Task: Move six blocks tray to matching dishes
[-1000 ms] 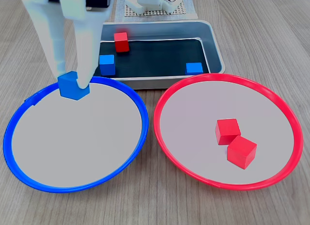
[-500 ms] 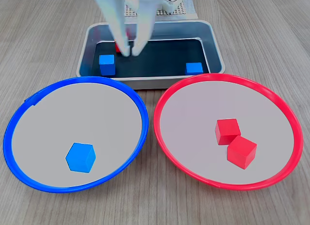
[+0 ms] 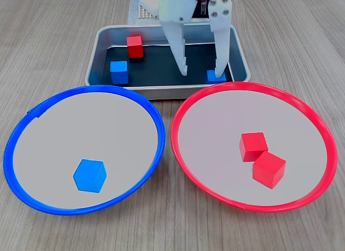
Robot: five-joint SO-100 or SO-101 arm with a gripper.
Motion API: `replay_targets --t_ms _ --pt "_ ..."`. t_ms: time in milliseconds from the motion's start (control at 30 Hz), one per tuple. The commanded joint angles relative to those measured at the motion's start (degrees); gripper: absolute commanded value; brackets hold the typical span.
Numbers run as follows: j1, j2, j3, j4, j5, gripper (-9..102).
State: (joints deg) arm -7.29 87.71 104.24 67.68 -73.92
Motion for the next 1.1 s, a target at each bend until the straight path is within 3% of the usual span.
replay_targets --t_ms 0,200,300,400,567,733,1033,1067 --pt "-2.29 -1.76 -2.55 -1.23 1.58 20" --pt "-4.75 -4.39 -2.46 -1.85 2.81 20" --pt "-5.27 -4.57 -2.29 -2.46 3.69 0" --pt "-4.22 -4.22 -3.25 -1.23 3.25 0" --pt "-1.05 1.85 -7.29 9.67 0.88 0" --pt "7.91 5.89 -16.00 14.94 -1.49 0" --pt "22.68 -8.96 -26.98 -4.75 -4.66 0" --pt "23.47 -11.51 -27.16 -6.42 -6.15 5"
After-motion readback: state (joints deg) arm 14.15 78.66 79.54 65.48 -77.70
